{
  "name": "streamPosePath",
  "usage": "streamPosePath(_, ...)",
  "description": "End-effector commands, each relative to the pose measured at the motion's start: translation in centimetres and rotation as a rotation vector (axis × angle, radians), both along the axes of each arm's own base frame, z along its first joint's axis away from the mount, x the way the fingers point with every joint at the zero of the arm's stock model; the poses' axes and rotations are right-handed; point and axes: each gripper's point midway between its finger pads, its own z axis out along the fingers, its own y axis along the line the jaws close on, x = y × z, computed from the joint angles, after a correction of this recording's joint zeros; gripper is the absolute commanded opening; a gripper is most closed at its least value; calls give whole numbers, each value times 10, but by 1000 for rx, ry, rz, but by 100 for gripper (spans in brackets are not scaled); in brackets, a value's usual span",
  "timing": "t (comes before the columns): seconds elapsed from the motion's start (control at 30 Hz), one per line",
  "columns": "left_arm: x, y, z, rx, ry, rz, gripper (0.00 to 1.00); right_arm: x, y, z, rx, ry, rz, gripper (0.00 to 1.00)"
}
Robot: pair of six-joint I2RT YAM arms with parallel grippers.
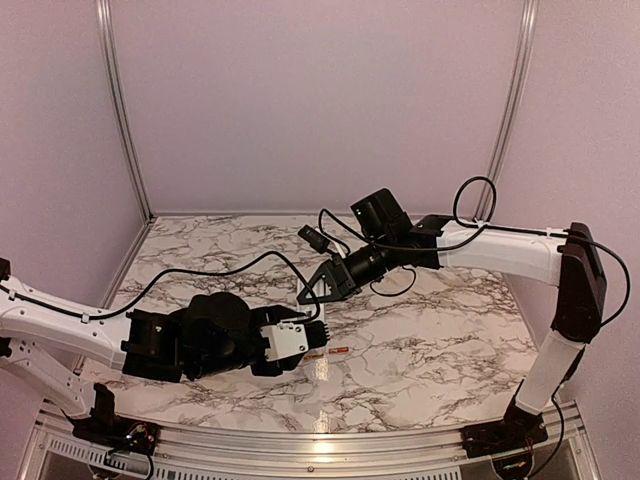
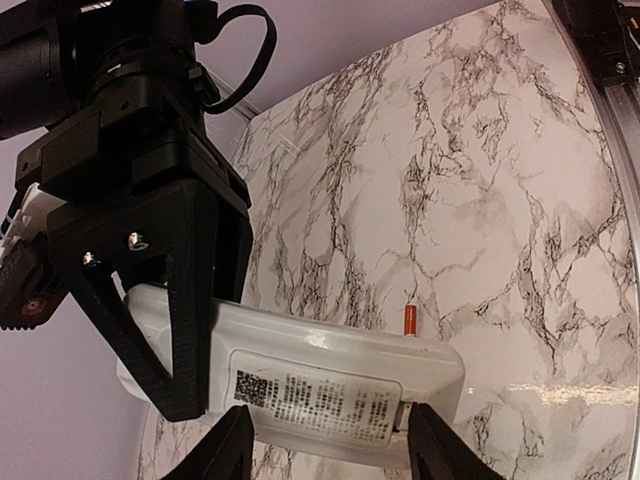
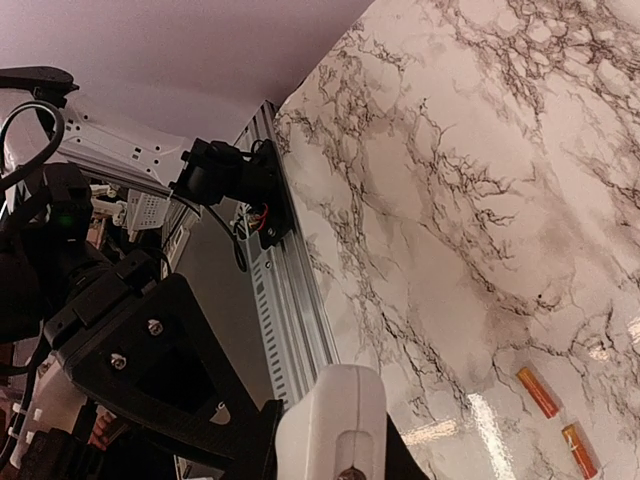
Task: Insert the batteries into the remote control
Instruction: Remove the battery cover from the remote control.
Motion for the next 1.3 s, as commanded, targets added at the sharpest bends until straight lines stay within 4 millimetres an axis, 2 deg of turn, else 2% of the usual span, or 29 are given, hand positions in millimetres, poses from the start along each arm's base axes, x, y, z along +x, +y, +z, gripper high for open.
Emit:
streamPosePath(0.0, 2, -1, -1, 35, -14, 12, 55, -5, 7, 6, 19, 12, 29, 0)
streamPosePath(0.3, 7, -4, -9, 85, -31, 28, 56, -9, 10, 7, 23, 24, 43, 0)
streamPosePath(0.47, 11, 1, -10, 94, -54, 50, 55, -11, 9, 9, 30, 29, 50, 0)
streamPosePath(0.73, 25, 9, 13, 18, -137, 138, 49, -17, 12, 9, 45, 57, 73, 0)
streamPosePath(0.9, 25, 10, 26, -21, -161, 141, 49, -15, 12, 3, 30, 72, 67, 0)
streamPosePath(1.27, 21, 11, 38, -47, -174, 124, 49, -5, 11, -7, -7, 76, 29, 0)
